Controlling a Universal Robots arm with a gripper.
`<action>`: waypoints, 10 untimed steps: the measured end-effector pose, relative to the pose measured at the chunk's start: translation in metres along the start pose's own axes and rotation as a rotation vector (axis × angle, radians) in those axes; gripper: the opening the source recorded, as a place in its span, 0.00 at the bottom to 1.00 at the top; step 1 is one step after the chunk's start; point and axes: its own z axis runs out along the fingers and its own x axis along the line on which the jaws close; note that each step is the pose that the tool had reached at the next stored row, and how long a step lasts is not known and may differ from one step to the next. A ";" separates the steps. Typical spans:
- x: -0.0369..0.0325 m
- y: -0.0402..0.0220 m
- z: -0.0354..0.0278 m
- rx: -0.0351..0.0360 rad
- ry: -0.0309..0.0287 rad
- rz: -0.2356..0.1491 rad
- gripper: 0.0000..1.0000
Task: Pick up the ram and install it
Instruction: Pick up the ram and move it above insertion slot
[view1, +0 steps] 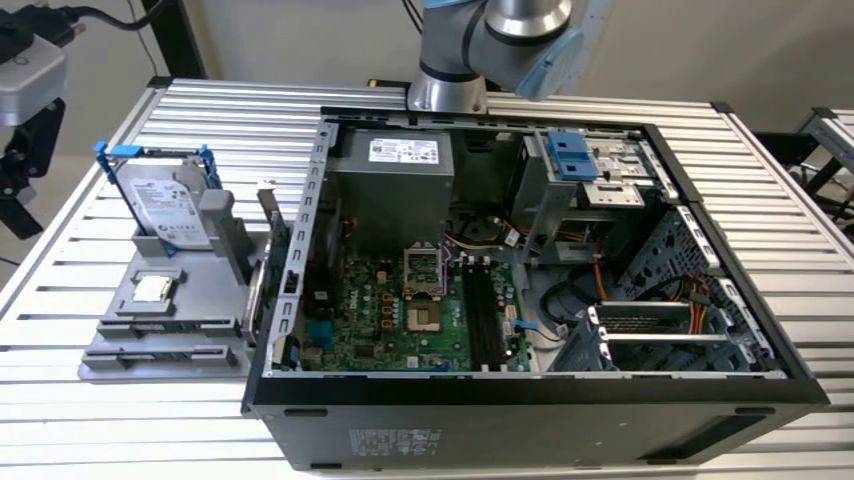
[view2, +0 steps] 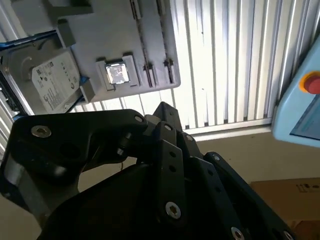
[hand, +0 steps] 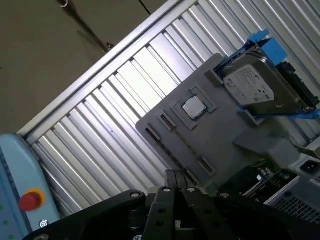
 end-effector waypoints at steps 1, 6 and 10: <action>0.0000 0.0000 0.0001 0.0012 0.0019 -0.015 0.00; 0.0000 0.0000 0.0002 0.0097 0.0113 -0.079 0.00; 0.0000 0.0000 0.0003 0.0199 0.0200 -0.127 0.00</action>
